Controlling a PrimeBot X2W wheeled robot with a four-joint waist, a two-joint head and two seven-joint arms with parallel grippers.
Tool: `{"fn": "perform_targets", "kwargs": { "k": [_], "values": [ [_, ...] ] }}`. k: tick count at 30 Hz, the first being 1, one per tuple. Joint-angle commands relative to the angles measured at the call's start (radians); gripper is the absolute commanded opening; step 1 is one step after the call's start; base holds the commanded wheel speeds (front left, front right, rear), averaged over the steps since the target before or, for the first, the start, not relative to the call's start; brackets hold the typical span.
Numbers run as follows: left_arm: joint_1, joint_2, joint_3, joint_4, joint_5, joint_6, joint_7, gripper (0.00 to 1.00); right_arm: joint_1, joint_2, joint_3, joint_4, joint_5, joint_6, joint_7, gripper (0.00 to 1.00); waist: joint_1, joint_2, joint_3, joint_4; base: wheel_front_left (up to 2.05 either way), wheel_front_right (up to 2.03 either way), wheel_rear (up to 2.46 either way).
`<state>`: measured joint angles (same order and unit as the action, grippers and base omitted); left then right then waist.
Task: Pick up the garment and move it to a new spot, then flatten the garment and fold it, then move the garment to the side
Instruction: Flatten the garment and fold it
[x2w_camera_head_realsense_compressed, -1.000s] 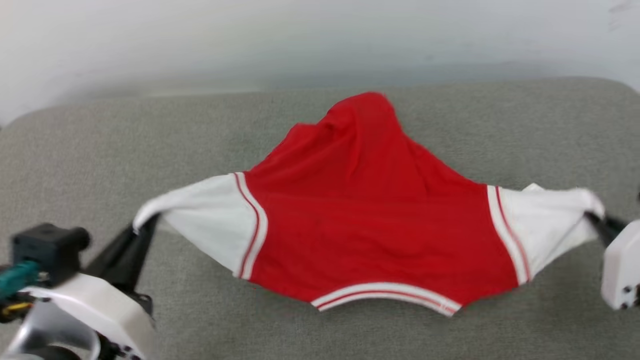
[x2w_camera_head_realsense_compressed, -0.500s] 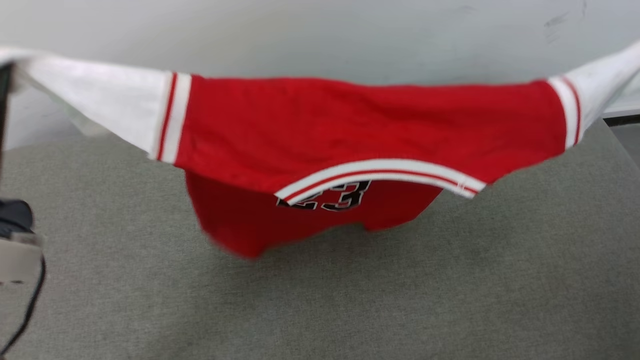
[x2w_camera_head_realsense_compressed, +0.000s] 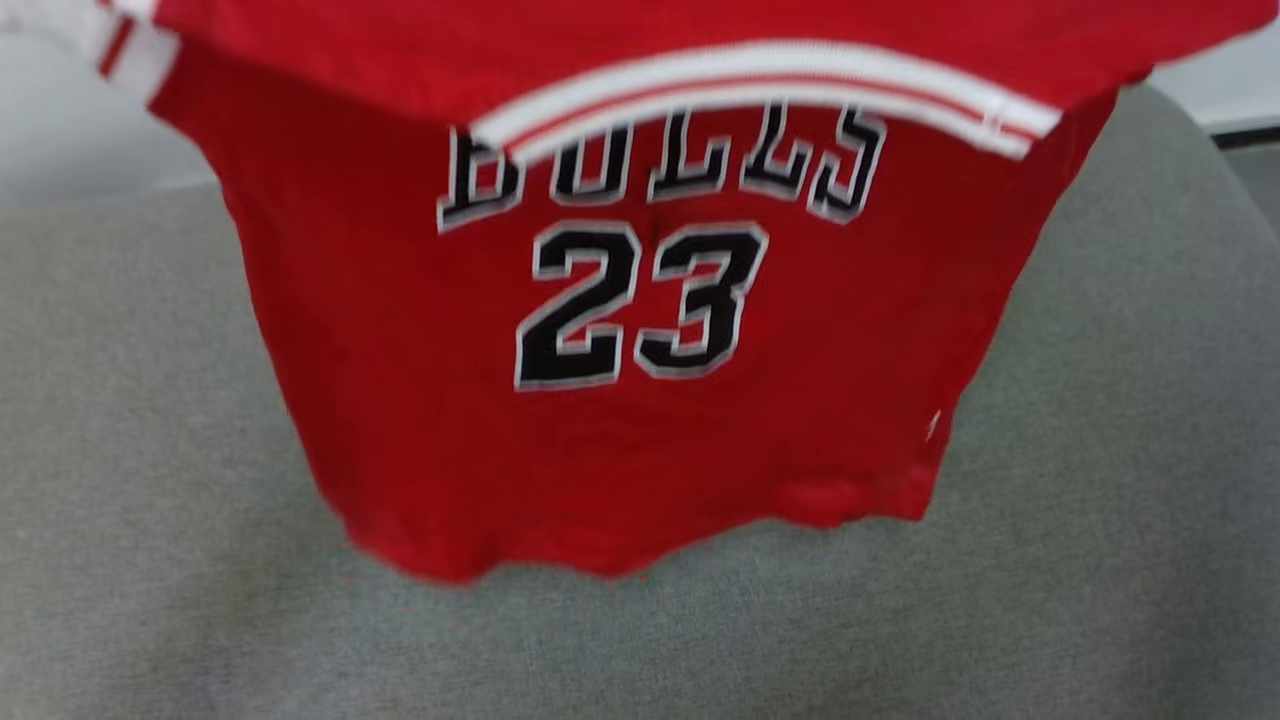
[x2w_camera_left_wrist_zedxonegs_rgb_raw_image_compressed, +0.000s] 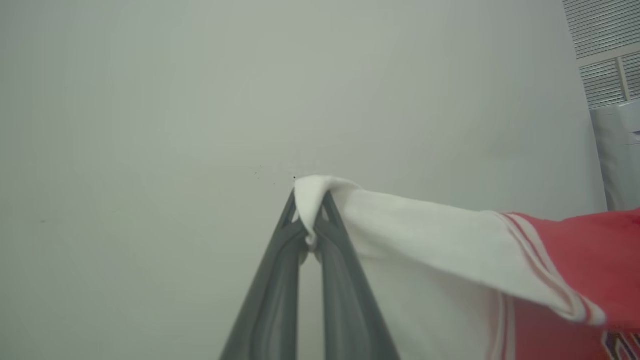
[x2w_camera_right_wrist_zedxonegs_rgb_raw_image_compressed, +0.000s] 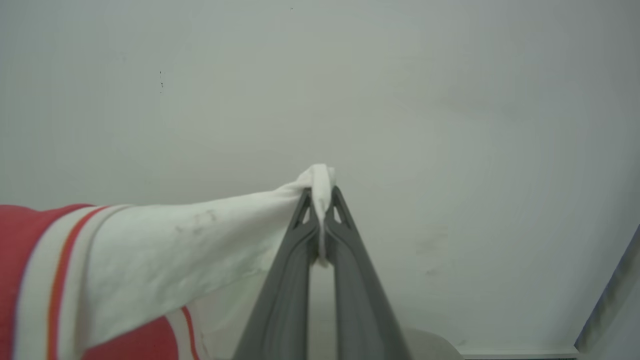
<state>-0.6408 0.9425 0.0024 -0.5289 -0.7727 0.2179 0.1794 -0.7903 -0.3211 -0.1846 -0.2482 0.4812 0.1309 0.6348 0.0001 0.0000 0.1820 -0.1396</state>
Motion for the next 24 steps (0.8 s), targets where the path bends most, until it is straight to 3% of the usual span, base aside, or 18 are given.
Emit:
{"fn": "perform_targets", "kwargs": {
  "k": [1,10,18,24],
  "values": [
    [-0.058,0.006,-0.018,0.031,0.006,-0.012,0.0,0.0,-0.046,-0.01,0.005,0.022,-0.016,0.0,-0.008,0.0,-0.0001,0.0,0.063,-0.004,0.0,0.0,0.0],
    [-0.507,-0.032,-0.182,0.275,0.073,-0.125,0.036,0.0,-0.347,-0.037,0.045,0.195,-0.092,0.0,-0.088,0.0,-0.0001,0.0,0.272,0.003,0.0,0.0,0.0],
    [-0.895,-0.164,-0.28,0.578,0.167,-0.188,-0.027,0.0,-0.625,-0.018,0.049,0.401,-0.186,-0.001,-0.235,0.0,-0.0001,0.0,0.418,0.034,0.0,0.0,0.0],
    [-0.996,-0.246,-0.329,0.769,0.203,-0.221,-0.117,0.0,-0.712,0.01,0.039,0.555,-0.244,-0.001,-0.365,0.0,-0.0001,0.0,0.461,0.07,0.0,0.0,0.0]
  ]
}}
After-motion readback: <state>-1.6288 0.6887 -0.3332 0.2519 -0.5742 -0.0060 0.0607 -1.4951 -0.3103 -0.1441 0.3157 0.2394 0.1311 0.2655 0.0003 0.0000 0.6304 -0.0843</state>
